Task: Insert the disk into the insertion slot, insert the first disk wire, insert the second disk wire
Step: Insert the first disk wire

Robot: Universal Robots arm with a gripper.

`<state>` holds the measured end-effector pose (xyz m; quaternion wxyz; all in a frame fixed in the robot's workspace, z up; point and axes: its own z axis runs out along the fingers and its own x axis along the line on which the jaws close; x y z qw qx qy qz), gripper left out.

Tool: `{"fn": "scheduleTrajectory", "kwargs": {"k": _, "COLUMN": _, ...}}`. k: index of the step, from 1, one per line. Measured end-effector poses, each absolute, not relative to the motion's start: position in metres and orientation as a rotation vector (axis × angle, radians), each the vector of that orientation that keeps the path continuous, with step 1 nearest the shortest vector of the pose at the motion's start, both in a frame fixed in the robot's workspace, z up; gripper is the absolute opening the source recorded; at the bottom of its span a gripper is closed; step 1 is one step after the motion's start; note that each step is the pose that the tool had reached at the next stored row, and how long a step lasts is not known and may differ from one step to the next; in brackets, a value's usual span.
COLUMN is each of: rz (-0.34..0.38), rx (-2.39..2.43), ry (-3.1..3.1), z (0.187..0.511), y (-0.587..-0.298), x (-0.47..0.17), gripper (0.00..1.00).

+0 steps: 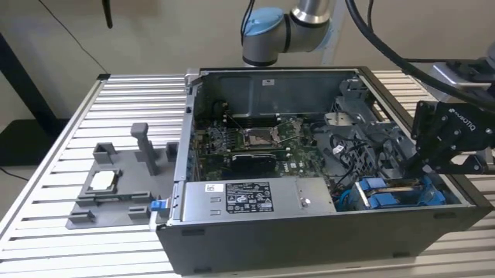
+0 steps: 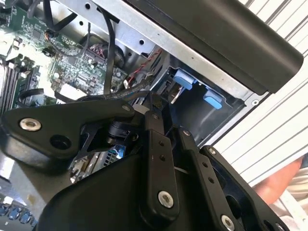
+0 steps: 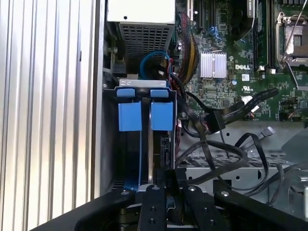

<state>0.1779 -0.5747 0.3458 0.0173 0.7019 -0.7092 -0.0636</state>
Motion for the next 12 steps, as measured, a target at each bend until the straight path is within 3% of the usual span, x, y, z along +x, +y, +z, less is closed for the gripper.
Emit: {"fn": "scheduleTrajectory", "kwargs": {"k": 12, "rz": -0.204, "rx": 2.137, "ry": -2.256, "z": 0.3409, "y": -0.5749, "x": 0.1782, "gripper": 0.19}}
